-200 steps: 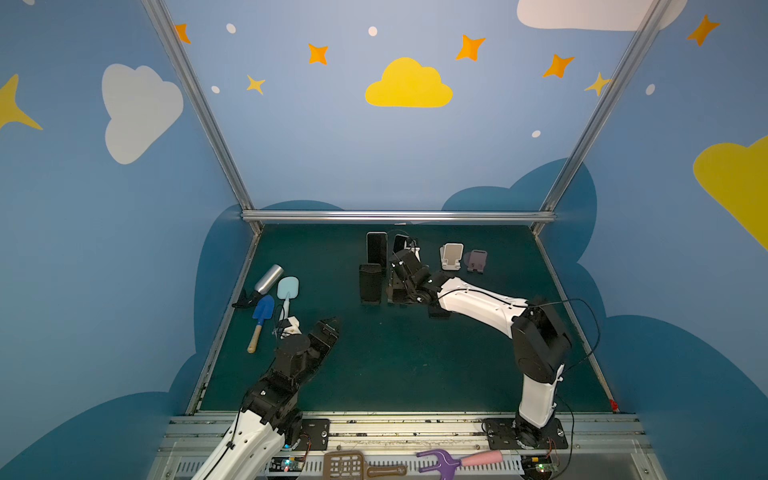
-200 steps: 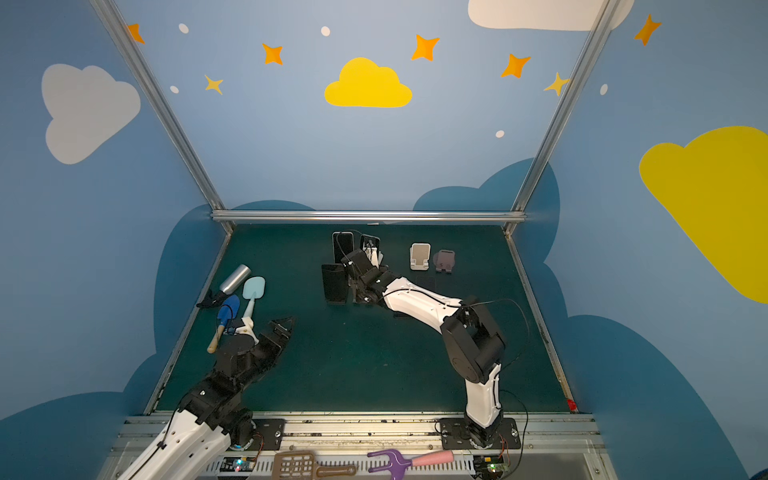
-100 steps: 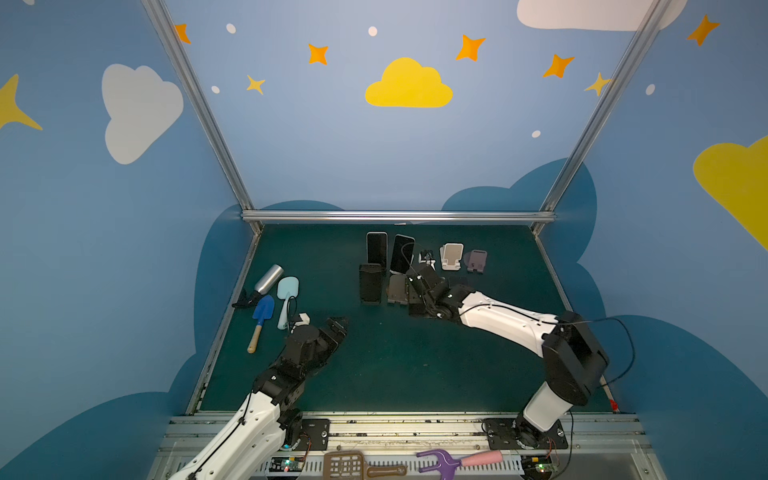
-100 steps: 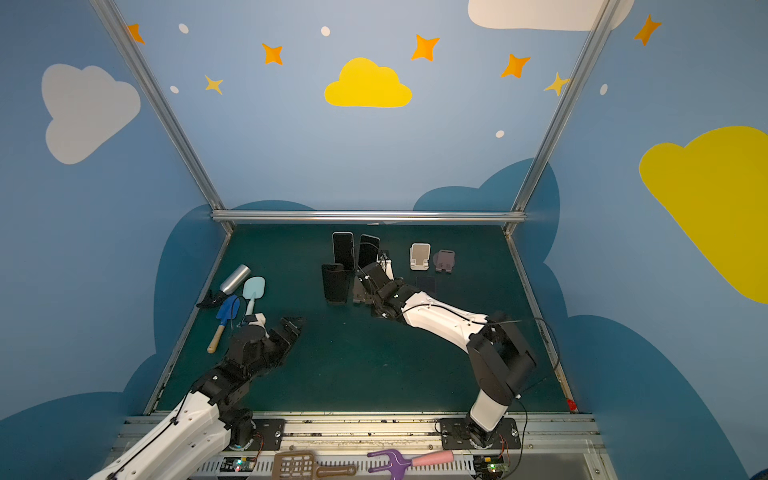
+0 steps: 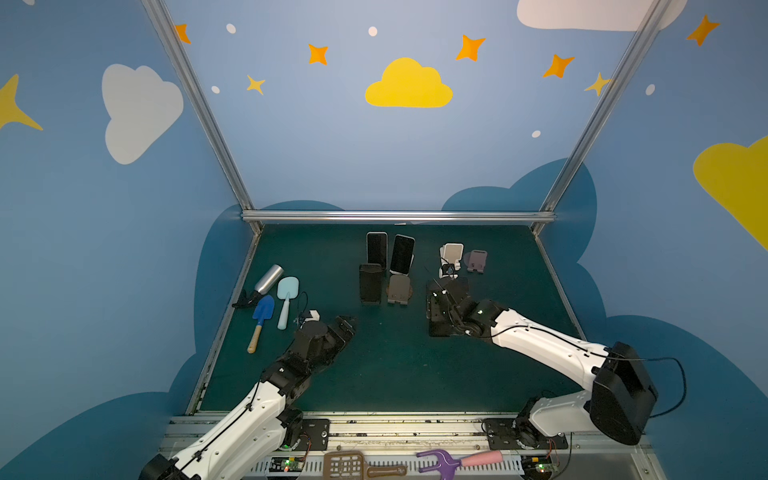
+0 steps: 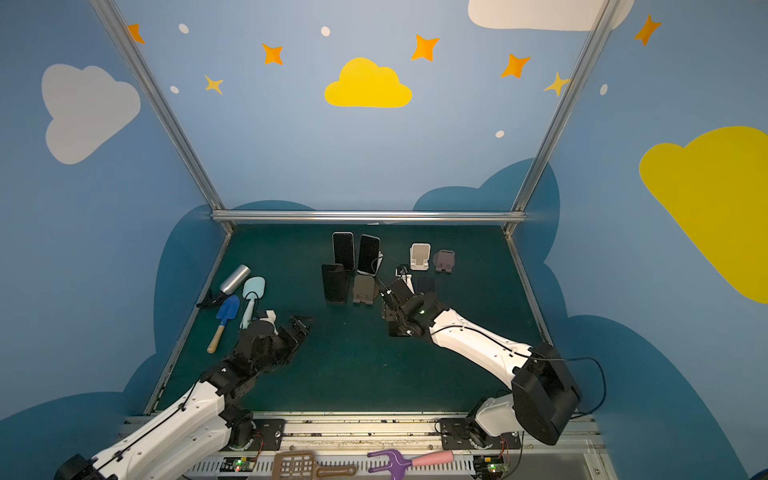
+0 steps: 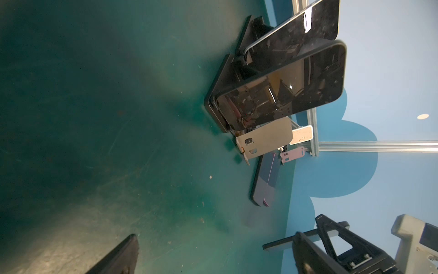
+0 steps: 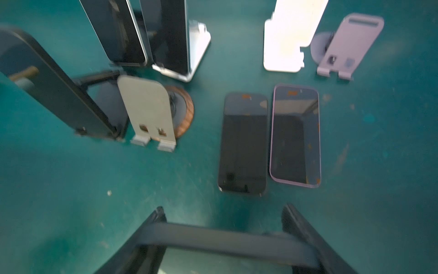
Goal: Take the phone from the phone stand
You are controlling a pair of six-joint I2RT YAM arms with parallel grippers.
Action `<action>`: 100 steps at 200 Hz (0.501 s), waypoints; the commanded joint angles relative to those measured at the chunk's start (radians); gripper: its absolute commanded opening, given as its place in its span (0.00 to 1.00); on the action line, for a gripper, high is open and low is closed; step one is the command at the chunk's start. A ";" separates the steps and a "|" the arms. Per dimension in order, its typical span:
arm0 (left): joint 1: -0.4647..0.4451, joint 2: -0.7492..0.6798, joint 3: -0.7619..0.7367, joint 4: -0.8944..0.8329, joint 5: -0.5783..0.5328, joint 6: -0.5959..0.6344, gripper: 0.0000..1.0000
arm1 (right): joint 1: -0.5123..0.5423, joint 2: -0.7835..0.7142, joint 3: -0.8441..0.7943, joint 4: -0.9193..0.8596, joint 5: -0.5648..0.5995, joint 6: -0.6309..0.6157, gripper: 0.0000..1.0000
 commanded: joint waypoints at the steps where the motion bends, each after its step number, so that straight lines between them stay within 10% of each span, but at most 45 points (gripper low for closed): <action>1: -0.011 -0.001 0.021 0.023 -0.020 -0.002 1.00 | -0.001 -0.043 -0.015 -0.057 -0.014 0.041 0.57; 100: -0.027 -0.045 0.007 -0.009 -0.039 -0.008 1.00 | 0.006 0.058 -0.013 -0.125 -0.169 0.186 0.55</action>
